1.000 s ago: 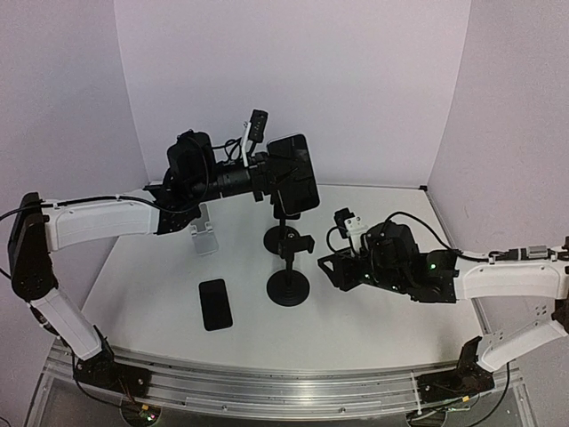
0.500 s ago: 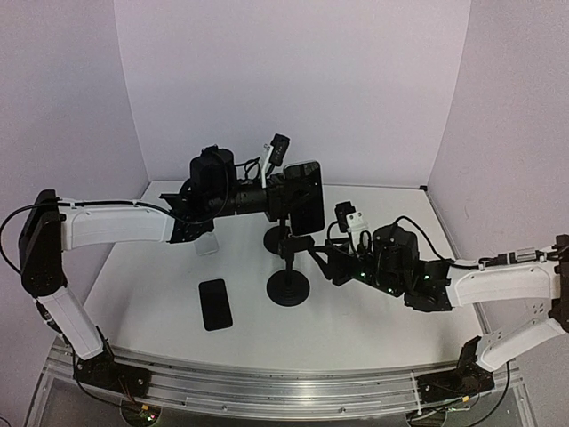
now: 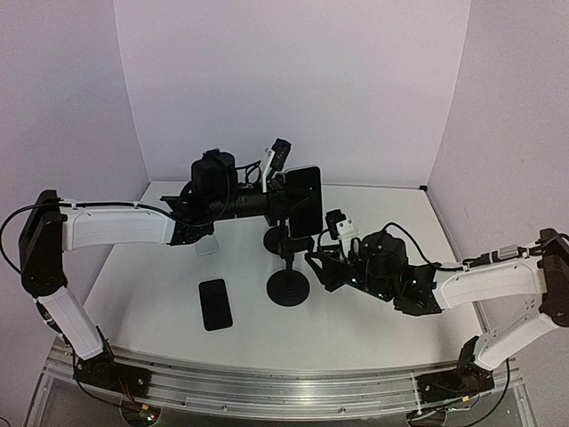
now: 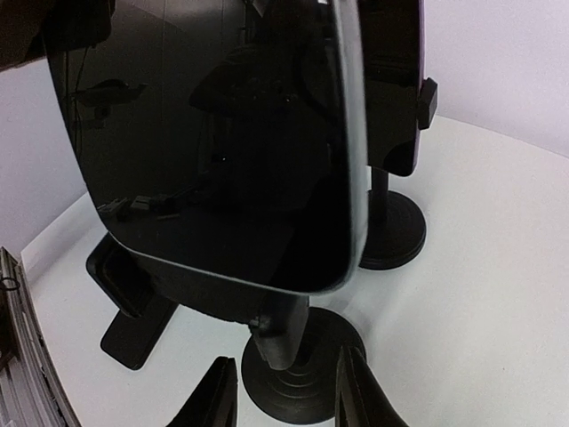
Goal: Place the phone on the phone stand
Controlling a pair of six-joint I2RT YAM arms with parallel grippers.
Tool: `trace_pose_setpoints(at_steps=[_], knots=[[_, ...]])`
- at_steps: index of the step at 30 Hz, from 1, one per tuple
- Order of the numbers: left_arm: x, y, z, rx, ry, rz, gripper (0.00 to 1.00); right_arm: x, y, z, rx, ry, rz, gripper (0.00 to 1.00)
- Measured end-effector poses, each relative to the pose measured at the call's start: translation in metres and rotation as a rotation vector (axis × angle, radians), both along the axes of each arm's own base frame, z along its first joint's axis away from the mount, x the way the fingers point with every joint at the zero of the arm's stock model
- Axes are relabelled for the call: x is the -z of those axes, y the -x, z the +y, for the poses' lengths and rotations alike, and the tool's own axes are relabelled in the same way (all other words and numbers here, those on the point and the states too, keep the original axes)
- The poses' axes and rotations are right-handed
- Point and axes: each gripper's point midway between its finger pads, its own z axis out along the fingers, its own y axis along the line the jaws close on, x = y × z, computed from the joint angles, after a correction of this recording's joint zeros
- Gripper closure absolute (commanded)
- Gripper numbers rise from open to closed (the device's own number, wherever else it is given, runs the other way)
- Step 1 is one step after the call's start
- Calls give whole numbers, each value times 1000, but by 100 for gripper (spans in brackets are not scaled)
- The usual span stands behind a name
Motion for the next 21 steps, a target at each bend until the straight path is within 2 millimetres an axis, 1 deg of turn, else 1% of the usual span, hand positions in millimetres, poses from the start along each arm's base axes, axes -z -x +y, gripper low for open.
trace_pose_setpoints(at_steps=[2,4,9,14,21], knots=[[6,2,0,-6,-9,-4,100,2,2,2,-3,4,2,68],[14,5,0,-8,-16,-7,100,0,3,3,-1,-5,-4,69],[13,8,3,-21,12,-33,100,-6,1,4,9,-24,-21,72],[16,10,5,-23,20,-73,100,-3,-1,4,18,-18,-24,75],[28,14,12,-28,0,-86,100,-4,-3,5,27,-20,-30,76]])
